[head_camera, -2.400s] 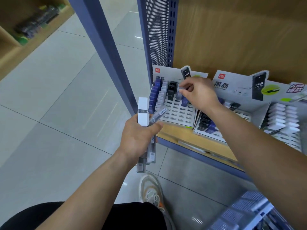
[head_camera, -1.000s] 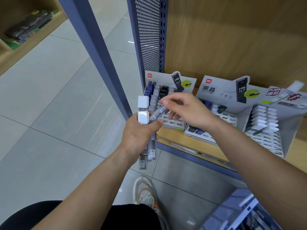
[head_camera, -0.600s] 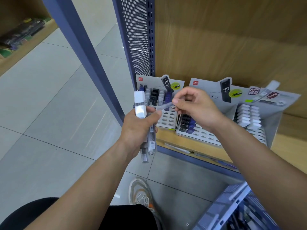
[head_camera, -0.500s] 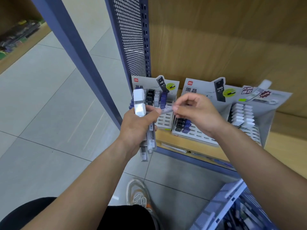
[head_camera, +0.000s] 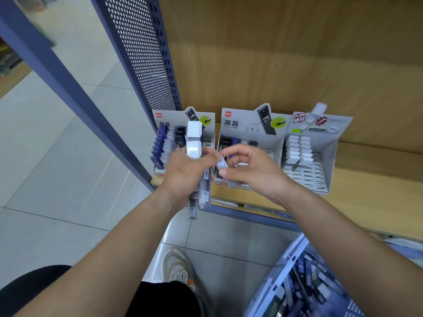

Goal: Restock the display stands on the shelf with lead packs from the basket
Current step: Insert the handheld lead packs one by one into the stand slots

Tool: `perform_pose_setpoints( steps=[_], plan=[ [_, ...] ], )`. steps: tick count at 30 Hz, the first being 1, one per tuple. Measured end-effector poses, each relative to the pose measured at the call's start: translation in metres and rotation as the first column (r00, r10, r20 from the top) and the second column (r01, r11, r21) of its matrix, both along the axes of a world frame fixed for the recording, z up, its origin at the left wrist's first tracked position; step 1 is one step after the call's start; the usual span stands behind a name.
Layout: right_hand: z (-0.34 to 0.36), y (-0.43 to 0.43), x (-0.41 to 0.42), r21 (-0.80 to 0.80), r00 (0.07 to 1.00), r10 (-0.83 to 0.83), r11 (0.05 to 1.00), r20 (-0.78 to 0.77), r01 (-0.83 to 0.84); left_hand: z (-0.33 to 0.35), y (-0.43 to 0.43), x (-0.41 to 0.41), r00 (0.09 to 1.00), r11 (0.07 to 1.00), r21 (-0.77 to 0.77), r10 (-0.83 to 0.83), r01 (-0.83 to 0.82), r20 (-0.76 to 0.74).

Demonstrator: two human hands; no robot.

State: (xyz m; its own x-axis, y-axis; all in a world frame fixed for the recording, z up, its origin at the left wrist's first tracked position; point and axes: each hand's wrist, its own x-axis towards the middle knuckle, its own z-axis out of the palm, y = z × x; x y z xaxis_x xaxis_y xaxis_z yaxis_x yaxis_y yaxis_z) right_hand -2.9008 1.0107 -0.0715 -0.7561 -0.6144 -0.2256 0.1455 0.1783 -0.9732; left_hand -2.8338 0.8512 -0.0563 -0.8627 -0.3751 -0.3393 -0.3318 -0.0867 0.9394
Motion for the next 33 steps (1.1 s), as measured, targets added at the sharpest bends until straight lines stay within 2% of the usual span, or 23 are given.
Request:
perform_pose_setpoints(
  steps=[4,7,12,16,21,33],
  plan=[
    [-0.003,0.015,0.006,0.015,0.999,0.039,0.999,-0.023,-0.038,-0.005,0.006,0.001,0.999,0.999,-0.02,-0.041,0.041,0.005],
    [-0.01,0.028,0.007,0.07,0.999,-0.007,0.997,-0.052,0.01,-0.011,0.001,0.005,0.999,0.998,-0.037,-0.046,0.047,0.029],
    [-0.042,0.052,-0.005,0.194,0.963,-0.241,0.946,-0.121,0.261,-0.029,-0.008,0.019,0.993,0.994,-0.096,-0.043,0.053,0.107],
    [-0.065,0.061,-0.03,0.245,0.897,-0.349,0.876,-0.27,0.415,-0.041,-0.01,0.025,0.986,0.985,-0.145,-0.073,0.094,0.148],
    [-0.082,0.04,-0.059,0.305,0.858,-0.263,0.855,-0.442,0.42,-0.048,-0.008,0.025,0.982,0.983,-0.141,-0.096,0.12,0.164],
    [-0.106,0.018,-0.088,0.3,0.815,-0.179,0.869,-0.55,0.393,-0.049,-0.012,0.014,0.985,0.989,-0.107,-0.082,0.099,0.15]
  ],
)
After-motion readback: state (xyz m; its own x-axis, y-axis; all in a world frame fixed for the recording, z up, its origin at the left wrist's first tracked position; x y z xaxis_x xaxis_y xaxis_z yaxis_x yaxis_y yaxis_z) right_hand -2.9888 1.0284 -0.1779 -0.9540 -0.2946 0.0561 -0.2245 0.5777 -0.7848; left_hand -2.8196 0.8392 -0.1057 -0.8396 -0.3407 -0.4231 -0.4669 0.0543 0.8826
